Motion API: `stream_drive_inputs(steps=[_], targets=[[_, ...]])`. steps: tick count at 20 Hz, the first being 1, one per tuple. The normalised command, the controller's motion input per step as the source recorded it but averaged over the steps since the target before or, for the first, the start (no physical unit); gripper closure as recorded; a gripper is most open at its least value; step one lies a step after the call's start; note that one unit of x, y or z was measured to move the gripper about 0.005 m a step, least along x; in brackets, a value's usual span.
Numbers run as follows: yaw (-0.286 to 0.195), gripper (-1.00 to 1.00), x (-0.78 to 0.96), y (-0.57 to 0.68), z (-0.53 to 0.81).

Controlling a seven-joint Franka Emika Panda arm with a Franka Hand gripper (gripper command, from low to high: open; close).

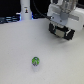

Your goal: Open the kcup holder, insert the kcup into the holder, and close the kcup holder

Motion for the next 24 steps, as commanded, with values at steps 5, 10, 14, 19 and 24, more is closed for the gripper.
stream_drive_inputs(steps=[5,10,14,19,24], targets=[[-0.083,1.00,0.95,-0.30,0.24],[-0.087,1.00,0.95,-0.31,0.23],[-0.090,1.00,0.93,-0.31,0.23],[-0.071,-1.00,0.59,-0.20,0.23],[-0.114,-1.00,0.30,-0.25,0.26]])
